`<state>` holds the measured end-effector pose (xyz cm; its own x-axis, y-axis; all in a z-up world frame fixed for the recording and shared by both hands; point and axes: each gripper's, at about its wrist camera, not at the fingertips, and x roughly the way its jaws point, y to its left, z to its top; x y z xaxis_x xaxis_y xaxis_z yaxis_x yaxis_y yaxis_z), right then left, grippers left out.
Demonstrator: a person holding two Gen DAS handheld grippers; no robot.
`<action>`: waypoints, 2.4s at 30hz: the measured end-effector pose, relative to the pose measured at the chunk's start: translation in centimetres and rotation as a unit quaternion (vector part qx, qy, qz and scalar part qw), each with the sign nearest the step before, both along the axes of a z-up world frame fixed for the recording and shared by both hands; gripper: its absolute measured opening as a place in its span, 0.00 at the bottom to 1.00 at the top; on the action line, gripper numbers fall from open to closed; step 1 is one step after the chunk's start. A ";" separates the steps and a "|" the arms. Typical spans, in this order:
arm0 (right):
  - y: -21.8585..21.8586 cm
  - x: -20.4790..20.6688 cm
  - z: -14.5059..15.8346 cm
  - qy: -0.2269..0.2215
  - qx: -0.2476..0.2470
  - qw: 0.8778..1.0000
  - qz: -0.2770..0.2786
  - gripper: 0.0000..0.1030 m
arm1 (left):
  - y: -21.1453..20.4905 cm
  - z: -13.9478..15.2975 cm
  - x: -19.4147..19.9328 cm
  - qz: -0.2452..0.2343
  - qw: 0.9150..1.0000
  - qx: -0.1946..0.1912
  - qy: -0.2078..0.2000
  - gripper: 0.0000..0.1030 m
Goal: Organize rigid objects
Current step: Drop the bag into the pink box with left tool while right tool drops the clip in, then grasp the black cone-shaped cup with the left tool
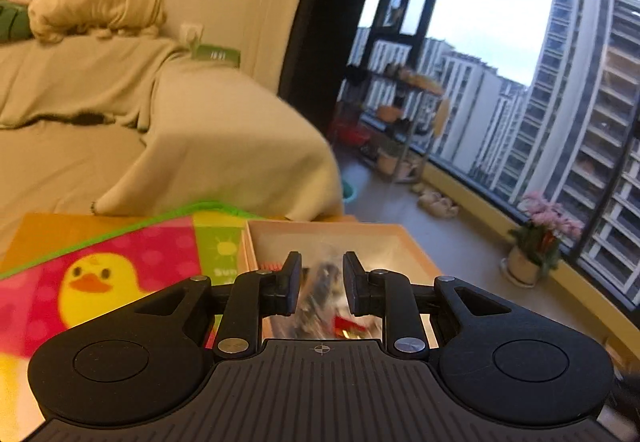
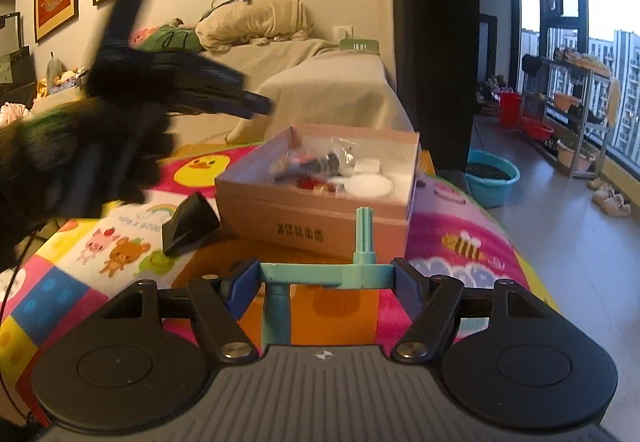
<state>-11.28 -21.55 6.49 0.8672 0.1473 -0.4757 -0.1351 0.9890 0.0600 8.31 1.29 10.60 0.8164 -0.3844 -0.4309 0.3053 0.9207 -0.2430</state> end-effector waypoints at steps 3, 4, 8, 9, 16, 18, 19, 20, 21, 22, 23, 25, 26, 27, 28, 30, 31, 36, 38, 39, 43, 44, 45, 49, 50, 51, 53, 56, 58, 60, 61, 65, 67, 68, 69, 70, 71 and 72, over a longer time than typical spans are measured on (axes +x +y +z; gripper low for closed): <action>0.4 1.5 1.1 -0.013 -0.001 1.000 -0.001 0.69 | 1.0 -0.9 -4.5 -0.021 1.000 0.005 0.005 0.24; 0.5 2.4 1.6 -0.015 0.001 1.000 -0.002 0.69 | 1.1 -1.5 -5.8 -0.029 0.999 0.011 0.012 0.24; 1.3 7.2 3.3 -0.003 0.025 1.000 -0.006 0.69 | 1.7 -4.5 -10.7 -0.057 0.997 0.038 0.041 0.24; 1.6 8.5 3.6 0.003 0.032 0.999 -0.006 0.69 | 2.0 -5.3 -11.6 -0.057 0.996 0.048 0.049 0.24; 4.1 13.6 3.2 0.020 0.034 0.999 -0.006 0.76 | 5.3 -7.0 -14.6 -0.026 0.996 0.048 0.075 0.24; 4.2 12.8 2.6 0.032 0.046 0.998 0.013 0.77 | 5.9 -7.0 -15.2 -0.023 0.996 0.033 0.079 0.24; 4.3 12.0 2.2 0.036 0.044 0.998 0.022 0.77 | 6.2 -7.1 -15.4 -0.024 0.996 0.024 0.084 0.24; 4.5 11.1 1.7 0.038 0.035 0.998 0.028 0.78 | 6.3 -7.3 -15.2 -0.024 0.995 0.016 0.091 0.24; 4.8 10.2 1.2 0.040 0.025 0.998 0.033 0.78 | 6.3 -7.4 -15.3 -0.024 0.995 0.010 0.095 0.24; 5.0 9.0 0.5 0.042 0.009 0.998 0.041 0.79 | 6.2 -7.5 -15.3 -0.026 0.995 0.008 0.098 0.24; 5.2 8.0 -0.1 0.044 -0.006 0.998 0.046 0.79 | 6.0 -7.6 -15.4 -0.030 0.995 0.007 0.098 0.24; 5.3 6.1 -1.4 0.048 -0.035 0.997 0.044 0.79 | 5.6 -7.6 -15.6 -0.030 0.995 0.008 0.091 0.24; 5.2 5.2 -2.0 0.051 -0.045 0.997 0.039 0.79 | 5.4 -7.4 -15.5 -0.027 0.996 0.014 0.082 0.24; 5.0 4.4 -2.6 0.054 -0.048 0.997 0.032 0.79 | 5.0 -7.1 -15.3 -0.025 0.997 0.023 0.071 0.24; 4.5 3.6 -3.0 0.056 -0.041 0.997 0.028 0.79 | 4.7 -6.9 -14.9 -0.026 0.997 0.033 0.059 0.24; 3.7 2.9 -3.6 0.064 -0.015 0.998 0.016 0.79 | 4.0 -6.3 -13.7 -0.030 0.997 0.051 0.042 0.24; 3.2 2.6 -3.7 0.066 -0.004 0.998 0.011 0.79 | 3.7 -6.0 -13.0 -0.033 0.997 0.060 0.034 0.24; 2.1 3.4 -5.3 0.090 0.031 0.995 -0.014 0.79 | 2.9 -5.6 -8.1 -0.025 0.991 0.131 0.023 0.26; 1.8 3.2 -5.4 0.086 0.040 0.995 -0.016 0.79 | 2.7 -5.9 -6.8 -0.020 0.986 0.161 0.037 0.25; 1.6 3.3 -5.6 0.086 0.043 0.995 -0.017 0.79 | 2.5 -6.2 -6.4 -0.025 0.985 0.167 0.044 0.26; 1.5 3.1 -5.7 0.086 0.050 0.995 -0.012 0.80 | 1.8 -7.2 -6.2 -0.052 0.980 0.183 0.067 0.36; 1.5 3.1 -5.7 0.086 0.049 0.995 -0.012 0.80 | 1.6 -7.6 -6.2 -0.056 0.977 0.191 0.071 0.44; 1.6 3.1 -5.7 0.086 0.048 0.995 -0.012 0.80 | 1.5 -7.8 -6.2 -0.058 0.976 0.195 0.075 0.50; 1.7 3.1 -5.7 0.084 0.048 0.995 -0.009 0.80 | 1.8 -8.1 -6.1 -0.069 0.977 0.185 0.080 0.54; 1.7 3.1 -5.7 0.085 0.048 0.995 -0.009 0.80 | 1.9 -8.1 -6.1 -0.070 0.977 0.183 0.082 0.54; 1.7 3.1 -5.7 0.086 0.048 0.995 -0.008 0.80 | 2.0 -8.0 -6.1 -0.071 0.977 0.183 0.083 0.54; 1.7 3.1 -5.7 0.087 0.047 0.995 -0.009 0.80 | 1.9 -7.7 -6.4 -0.069 0.977 0.184 0.078 0.54; 1.8 3.1 -5.6 0.086 0.045 0.995 -0.009 0.80 | 2.1 -6.8 -6.7 -0.048 0.980 0.188 0.046 0.53; 1.8 3.2 -5.7 0.088 0.045 0.995 -0.008 0.81 | 2.3 -6.5 -6.1 -0.037 0.980 0.188 0.047 0.53; 1.8 3.3 -5.7 0.090 0.044 0.995 -0.007 0.81 | 2.2 -6.7 -4.9 -0.034 0.979 0.194 0.059 0.55; 1.9 3.3 -5.7 0.090 0.044 0.995 -0.007 0.81 | 2.1 -6.9 -4.4 -0.035 0.978 0.197 0.065 0.54; 1.8 3.3 -5.7 0.090 0.044 0.995 -0.006 0.82 | 1.5 -8.1 -2.1 -0.030 0.976 0.200 0.079 0.55; 1.9 3.3 -5.7 0.091 0.044 0.995 -0.004 0.83 | 1.4 -8.8 -1.3 -0.026 0.977 0.193 0.085 0.55; 1.9 3.3 -5.7 0.091 0.044 0.995 -0.004 0.83 | 1.5 -9.1 -1.1 -0.023 0.980 0.182 0.081 0.55; 1.9 3.3 -5.7 0.092 0.044 0.995 -0.004 0.83 | 1.7 -9.2 -1.1 -0.022 0.982 0.172 0.077 0.53; 1.9 3.3 -5.7 0.092 0.044 0.995 -0.004 0.84 | 1.8 -9.3 -1.1 -0.022 0.983 0.166 0.077 0.53; 1.9 3.3 -5.7 0.092 0.045 0.995 -0.003 0.84 | 1.9 -9.3 -1.2 -0.021 0.984 0.162 0.078 0.51; 1.9 3.4 -5.8 0.092 0.046 0.995 -0.002 0.85 | 2.0 -9.2 -1.4 -0.019 0.984 0.159 0.081 0.50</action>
<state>-7.91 -19.66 0.73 0.7674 0.1946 -0.6110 -0.1095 0.9786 0.1741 6.92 3.29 1.35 0.7146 -0.2385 -0.6576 0.3225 0.9465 0.0072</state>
